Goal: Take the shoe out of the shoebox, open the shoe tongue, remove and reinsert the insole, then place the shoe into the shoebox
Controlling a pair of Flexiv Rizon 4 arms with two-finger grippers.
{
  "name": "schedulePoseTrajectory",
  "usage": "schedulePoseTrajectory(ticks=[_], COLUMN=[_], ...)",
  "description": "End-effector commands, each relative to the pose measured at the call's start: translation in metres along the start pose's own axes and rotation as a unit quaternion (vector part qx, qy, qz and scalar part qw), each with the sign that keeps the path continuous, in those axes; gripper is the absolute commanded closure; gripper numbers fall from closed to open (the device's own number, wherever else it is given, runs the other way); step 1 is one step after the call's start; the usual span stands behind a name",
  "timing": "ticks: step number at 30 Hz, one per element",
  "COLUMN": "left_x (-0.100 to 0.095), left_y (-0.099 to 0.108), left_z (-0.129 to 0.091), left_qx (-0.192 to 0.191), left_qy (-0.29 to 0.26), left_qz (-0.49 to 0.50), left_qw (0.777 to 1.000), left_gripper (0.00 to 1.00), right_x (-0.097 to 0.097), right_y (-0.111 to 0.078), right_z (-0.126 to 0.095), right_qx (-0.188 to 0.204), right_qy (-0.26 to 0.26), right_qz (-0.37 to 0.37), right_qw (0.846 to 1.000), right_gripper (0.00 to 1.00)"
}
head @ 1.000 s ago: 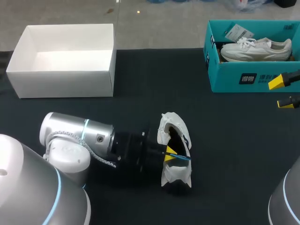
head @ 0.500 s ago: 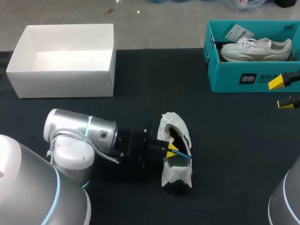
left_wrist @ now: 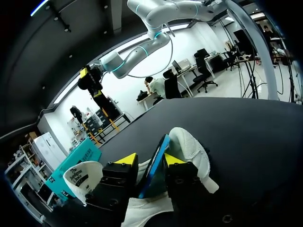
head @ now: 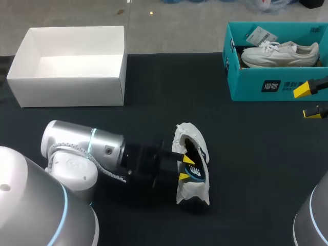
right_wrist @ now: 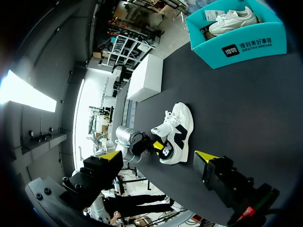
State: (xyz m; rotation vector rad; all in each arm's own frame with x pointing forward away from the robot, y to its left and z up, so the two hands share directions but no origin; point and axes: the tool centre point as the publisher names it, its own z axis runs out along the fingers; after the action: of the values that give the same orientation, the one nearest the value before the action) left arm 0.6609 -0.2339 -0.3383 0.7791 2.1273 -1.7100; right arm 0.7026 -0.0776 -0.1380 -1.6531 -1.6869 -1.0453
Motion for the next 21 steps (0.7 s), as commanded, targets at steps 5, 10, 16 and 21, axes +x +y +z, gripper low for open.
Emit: schedulePoseTrajectory(ticks=[5,10,16,21], left_x=[0.001,-0.001,-0.005,-0.005], left_y=[0.013,0.023,0.037,0.037], left_z=[0.011,0.016,0.010,0.010], left_qx=[0.003,0.001,-0.014,-0.011], left_qy=[0.013,0.013,0.003,0.001], left_qz=[-0.007,-0.011,-0.019,-0.023], left_qw=[1.000,1.000,1.000,1.000], left_gripper=[1.00,1.00,1.00,1.00], right_x=[0.000,0.000,0.000,0.000], right_y=[0.000,0.000,0.000,0.000], right_z=[0.000,0.000,0.000,0.000], right_qx=[0.000,0.000,0.000,0.000], right_qy=[0.000,0.000,0.000,0.000], right_qz=[0.000,0.000,0.000,0.000], right_qw=[1.000,1.000,1.000,1.000], right_gripper=[0.00,0.00,0.00,0.00])
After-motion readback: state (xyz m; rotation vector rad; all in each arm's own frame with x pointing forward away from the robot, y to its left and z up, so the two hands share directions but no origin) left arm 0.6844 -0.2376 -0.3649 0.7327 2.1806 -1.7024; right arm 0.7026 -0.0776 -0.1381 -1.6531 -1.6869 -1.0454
